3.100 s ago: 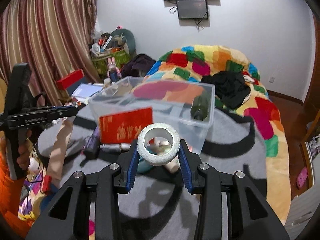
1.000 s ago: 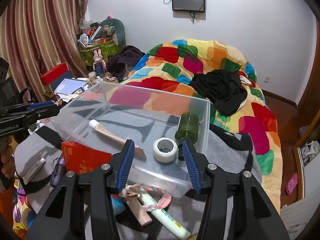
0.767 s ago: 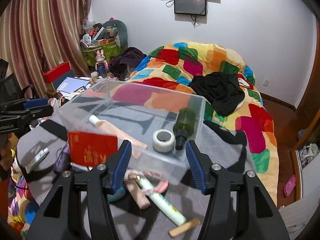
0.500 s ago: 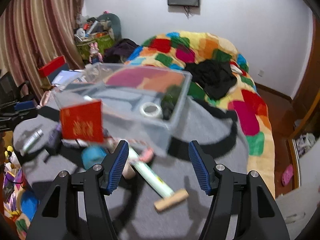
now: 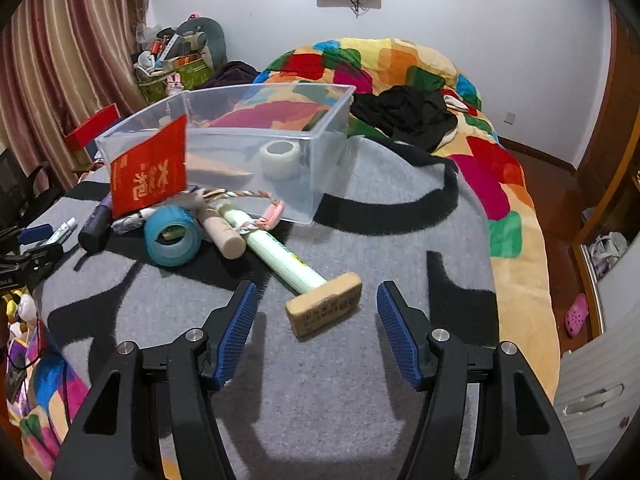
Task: Organize objects
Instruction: 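Grasp the white toothpaste tube with the left gripper while the right grasps the wooden block, then carry the toothpaste into the clear box while the right drops the wooden block in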
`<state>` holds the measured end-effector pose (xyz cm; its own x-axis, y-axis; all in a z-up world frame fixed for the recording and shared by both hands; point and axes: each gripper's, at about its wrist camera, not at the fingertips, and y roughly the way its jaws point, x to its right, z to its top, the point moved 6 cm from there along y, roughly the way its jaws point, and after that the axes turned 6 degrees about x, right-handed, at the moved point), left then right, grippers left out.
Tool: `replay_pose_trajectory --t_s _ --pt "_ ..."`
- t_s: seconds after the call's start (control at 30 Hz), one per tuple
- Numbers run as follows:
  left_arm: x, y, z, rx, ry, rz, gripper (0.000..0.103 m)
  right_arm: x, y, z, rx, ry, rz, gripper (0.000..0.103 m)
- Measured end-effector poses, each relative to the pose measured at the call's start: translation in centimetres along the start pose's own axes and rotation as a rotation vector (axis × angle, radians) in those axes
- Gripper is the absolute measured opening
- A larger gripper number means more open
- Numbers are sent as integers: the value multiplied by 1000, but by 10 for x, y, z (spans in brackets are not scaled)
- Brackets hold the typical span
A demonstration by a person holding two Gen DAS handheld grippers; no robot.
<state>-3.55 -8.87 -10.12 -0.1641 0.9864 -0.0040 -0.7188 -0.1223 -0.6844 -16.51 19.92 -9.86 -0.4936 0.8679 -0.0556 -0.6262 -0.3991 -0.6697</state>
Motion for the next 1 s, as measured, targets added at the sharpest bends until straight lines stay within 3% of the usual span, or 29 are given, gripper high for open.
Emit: replay_pose_trajectory --t_s 0.03,0.1,0.27,0.37,0.7,1.0 --pt "0 1 1 8 0 3 56 2 2 -1 -3 9 -2 58" --pt "1 3 1 14 -2 -6 51 7 5 -3 -6 39 1 55" --pt "5 5 5 22 2 -31 17 10 12 -4 -17 55 9 47" --pt "4 5 8 19 -17 -43 16 11 14 -2 -13 64 27 37" --pt "6 -8 35 76 -58 -86 16 16 -4 -2 19 72 4 36" --pt "20 -20 81 164 -41 -128 16 2 -34 50 159 52 25 36"
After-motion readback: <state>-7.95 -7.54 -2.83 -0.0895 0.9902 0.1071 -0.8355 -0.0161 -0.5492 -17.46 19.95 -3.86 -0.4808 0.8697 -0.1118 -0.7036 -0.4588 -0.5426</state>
